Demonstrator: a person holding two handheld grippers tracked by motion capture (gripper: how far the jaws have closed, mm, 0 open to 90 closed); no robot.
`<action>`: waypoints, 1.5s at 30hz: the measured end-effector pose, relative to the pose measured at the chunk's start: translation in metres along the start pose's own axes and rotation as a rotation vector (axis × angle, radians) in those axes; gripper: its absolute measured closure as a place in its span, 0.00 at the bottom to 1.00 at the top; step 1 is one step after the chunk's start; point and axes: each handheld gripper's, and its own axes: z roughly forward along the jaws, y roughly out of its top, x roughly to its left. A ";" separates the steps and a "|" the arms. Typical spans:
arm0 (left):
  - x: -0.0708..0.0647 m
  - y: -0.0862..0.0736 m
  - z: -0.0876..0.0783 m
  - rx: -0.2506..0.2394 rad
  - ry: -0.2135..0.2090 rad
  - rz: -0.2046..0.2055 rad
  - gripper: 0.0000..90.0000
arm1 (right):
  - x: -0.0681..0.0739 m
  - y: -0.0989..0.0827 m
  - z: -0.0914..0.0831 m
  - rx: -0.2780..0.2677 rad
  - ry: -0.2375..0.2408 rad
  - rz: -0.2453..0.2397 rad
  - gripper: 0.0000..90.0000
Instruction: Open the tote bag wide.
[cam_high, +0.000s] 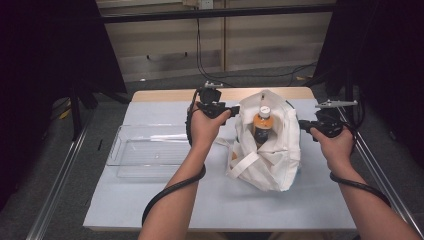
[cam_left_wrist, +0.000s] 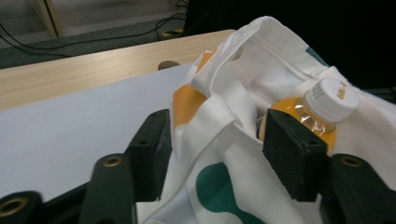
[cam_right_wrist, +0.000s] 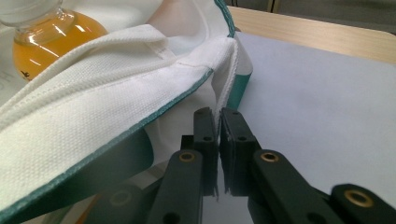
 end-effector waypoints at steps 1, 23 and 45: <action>-0.001 0.000 0.001 0.002 -0.001 -0.004 0.44 | 0.000 0.000 0.000 -0.001 -0.001 -0.001 0.95; 0.004 -0.018 0.015 0.139 -0.062 -0.026 0.83 | 0.003 0.000 0.004 0.007 0.000 -0.003 0.94; 0.025 -0.044 0.015 0.178 0.019 -0.033 0.98 | -0.007 -0.011 0.007 0.019 0.006 0.015 0.97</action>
